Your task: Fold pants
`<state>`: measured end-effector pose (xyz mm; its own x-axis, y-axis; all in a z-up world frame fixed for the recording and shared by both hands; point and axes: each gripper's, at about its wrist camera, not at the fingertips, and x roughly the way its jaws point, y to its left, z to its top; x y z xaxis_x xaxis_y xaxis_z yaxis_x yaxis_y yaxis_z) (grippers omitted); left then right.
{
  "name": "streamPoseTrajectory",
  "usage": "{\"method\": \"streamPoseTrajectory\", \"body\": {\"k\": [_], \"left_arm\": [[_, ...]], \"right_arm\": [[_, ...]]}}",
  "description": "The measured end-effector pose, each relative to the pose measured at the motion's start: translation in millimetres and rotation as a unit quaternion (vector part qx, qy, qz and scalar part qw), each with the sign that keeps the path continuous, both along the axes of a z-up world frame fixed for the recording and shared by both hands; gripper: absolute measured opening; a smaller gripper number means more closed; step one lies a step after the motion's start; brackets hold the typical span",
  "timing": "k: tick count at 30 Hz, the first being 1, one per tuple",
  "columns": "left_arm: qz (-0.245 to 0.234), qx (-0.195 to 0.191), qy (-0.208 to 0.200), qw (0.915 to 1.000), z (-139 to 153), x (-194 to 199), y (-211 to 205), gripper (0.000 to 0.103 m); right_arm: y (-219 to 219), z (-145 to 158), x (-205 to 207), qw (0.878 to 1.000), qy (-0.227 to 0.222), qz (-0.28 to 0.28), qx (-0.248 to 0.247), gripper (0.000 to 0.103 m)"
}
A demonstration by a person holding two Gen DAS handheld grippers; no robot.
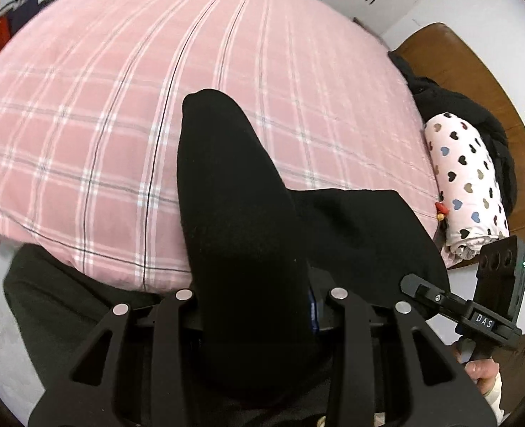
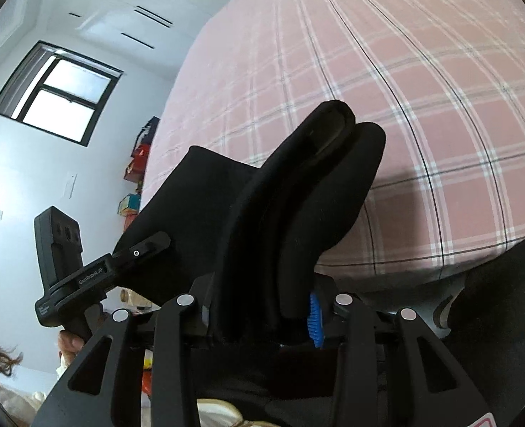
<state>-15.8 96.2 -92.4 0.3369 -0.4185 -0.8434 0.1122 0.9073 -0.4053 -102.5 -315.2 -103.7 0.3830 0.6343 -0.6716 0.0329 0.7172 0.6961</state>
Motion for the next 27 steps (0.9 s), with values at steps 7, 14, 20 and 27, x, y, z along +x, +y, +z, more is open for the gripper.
{"method": "streamPoseTrajectory", "body": {"k": [7, 14, 20, 27], "left_arm": [[-0.005, -0.01, -0.078, 0.9968, 62.2, 1.4, -22.0, 0.034], [-0.02, -0.031, -0.188, 0.9815, 144.9, 6.1, -29.6, 0.035], [-0.018, -0.047, -0.282, 0.958, 208.3, 27.1, -32.8, 0.035], [-0.01, -0.047, -0.357, 0.9328, 251.8, 85.4, -37.1, 0.035]], "right_arm": [[-13.5, 74.5, -9.6, 0.996, -0.091, -0.012, -0.011, 0.036], [-23.5, 161.4, 4.3, 0.977, -0.211, -0.021, -0.029, 0.036], [-29.1, 224.4, 39.5, 0.954, -0.298, -0.024, -0.034, 0.036], [-40.2, 267.1, 101.2, 0.932, -0.36, -0.043, -0.023, 0.036]]}}
